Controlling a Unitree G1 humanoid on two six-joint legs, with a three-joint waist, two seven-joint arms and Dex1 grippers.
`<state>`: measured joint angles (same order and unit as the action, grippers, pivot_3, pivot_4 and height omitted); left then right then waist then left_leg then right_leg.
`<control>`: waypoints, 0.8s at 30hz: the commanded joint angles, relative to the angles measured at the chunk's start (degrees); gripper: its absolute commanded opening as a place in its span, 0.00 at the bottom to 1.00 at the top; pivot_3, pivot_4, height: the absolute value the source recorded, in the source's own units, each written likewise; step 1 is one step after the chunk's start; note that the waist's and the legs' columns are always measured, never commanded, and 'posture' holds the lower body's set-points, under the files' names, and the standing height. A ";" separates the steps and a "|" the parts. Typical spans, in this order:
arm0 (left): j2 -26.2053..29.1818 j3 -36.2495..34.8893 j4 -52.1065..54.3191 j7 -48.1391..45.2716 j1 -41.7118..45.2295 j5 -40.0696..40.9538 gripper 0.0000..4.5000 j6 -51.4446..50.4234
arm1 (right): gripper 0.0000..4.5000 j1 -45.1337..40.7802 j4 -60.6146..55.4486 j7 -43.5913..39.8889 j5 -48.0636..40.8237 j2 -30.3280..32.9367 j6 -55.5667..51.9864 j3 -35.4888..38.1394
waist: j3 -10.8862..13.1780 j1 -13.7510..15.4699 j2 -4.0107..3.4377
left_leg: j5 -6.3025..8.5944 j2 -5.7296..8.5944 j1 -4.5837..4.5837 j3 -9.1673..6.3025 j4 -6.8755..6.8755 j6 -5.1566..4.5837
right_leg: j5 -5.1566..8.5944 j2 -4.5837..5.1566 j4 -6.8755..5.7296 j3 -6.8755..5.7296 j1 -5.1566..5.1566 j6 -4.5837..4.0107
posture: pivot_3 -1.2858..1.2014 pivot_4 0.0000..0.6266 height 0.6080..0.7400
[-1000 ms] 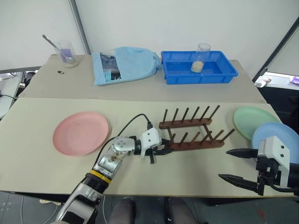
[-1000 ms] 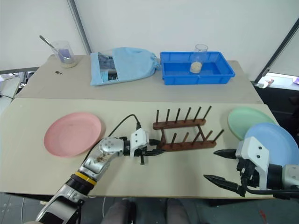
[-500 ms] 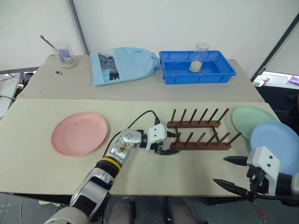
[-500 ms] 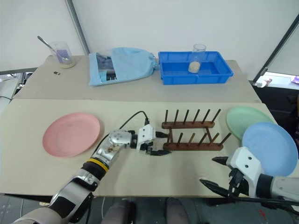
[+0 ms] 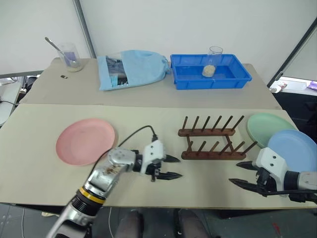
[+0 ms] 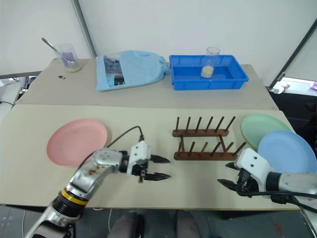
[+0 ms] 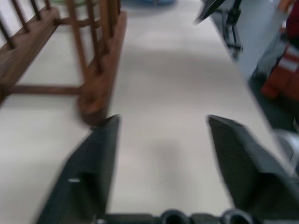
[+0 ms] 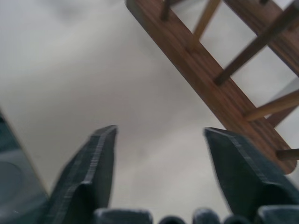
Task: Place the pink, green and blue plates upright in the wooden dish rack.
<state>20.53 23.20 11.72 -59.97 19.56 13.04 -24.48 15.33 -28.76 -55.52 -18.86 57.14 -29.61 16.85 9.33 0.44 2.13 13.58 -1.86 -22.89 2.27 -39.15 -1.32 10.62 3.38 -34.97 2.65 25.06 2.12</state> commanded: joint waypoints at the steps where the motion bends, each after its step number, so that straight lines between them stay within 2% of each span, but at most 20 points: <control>1: -1.75 2.92 1.50 6.37 -0.58 -4.59 0.18 -0.01 | 0.37 -3.48 4.36 0.07 3.26 0.71 3.37 -3.39 | 0.00 -0.01 0.00 | 0.00 -0.01 0.03 0.00 0.00 0.00 | 0.00 -0.04 -0.02 0.01 0.00 0.00 | 0.52 0.24 1.00; 2: -3.02 4.00 -0.32 8.99 -0.50 -6.88 0.06 1.46 | 0.28 -5.36 6.30 0.35 4.44 0.47 4.06 -5.33 | 0.00 -0.11 0.00 | 0.00 -0.01 0.04 -0.03 0.00 0.00 | 0.00 -0.06 -0.03 0.01 -0.01 -0.01 | 0.52 0.24 1.00; 3: -4.41 4.71 -2.35 11.41 -0.27 -8.66 0.00 2.63 | 0.21 -7.33 8.19 0.86 5.64 -0.07 4.82 -7.18 | -0.01 -0.28 -0.01 | 0.00 -0.01 0.07 -0.04 0.00 0.00 | -0.01 -0.08 -0.05 0.03 0.00 -0.02 | 0.52 0.24 1.00; 5: -6.14 5.34 -5.18 14.42 0.27 -10.93 0.00 4.27 | 0.04 -10.26 11.11 1.63 7.45 -1.03 6.27 -9.82 | 0.00 -0.42 -0.01 | -0.01 0.02 0.12 -0.06 0.00 -0.01 | -0.02 -0.10 -0.06 0.06 -0.06 -0.03 | 0.52 0.24 1.00; 6: -6.45 5.70 -6.24 14.87 0.76 -11.83 0.00 5.17 | 0.01 -11.91 12.86 2.01 8.62 -1.60 7.45 -11.26 | 0.00 -0.42 -0.01 | -0.02 0.02 0.12 -0.06 0.00 -0.03 | -0.03 -0.10 -0.06 0.06 -0.06 -0.03 | 0.52 0.24 1.00; 12: -9.56 4.56 -13.52 20.19 4.50 -15.33 0.00 8.56 | 0.01 -20.55 21.71 3.63 13.40 -4.68 12.75 -16.49 | -0.02 -0.62 -0.04 | -0.03 0.02 0.08 -0.09 0.01 -0.05 | -0.04 -0.13 -0.06 0.07 -0.03 -0.04 | 0.52 0.24 1.00; 24: -12.98 2.89 -26.92 24.65 11.25 -18.82 0.00 16.31 | 0.01 -29.28 30.47 5.00 17.44 -8.74 16.83 -19.45 | -0.03 -0.62 -0.06 | -0.03 0.04 0.05 -0.07 0.00 -0.05 | -0.20 -0.12 -0.03 0.12 -0.04 0.17 | 0.52 0.24 1.00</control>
<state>8.17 27.15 -14.46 -36.40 29.68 -4.85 -9.94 -12.83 1.58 -51.17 -1.94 48.42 -14.14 -3.16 9.30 -0.18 2.08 13.55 -1.81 -22.84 2.21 -39.15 -1.37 10.42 3.25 -35.01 2.78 25.02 2.28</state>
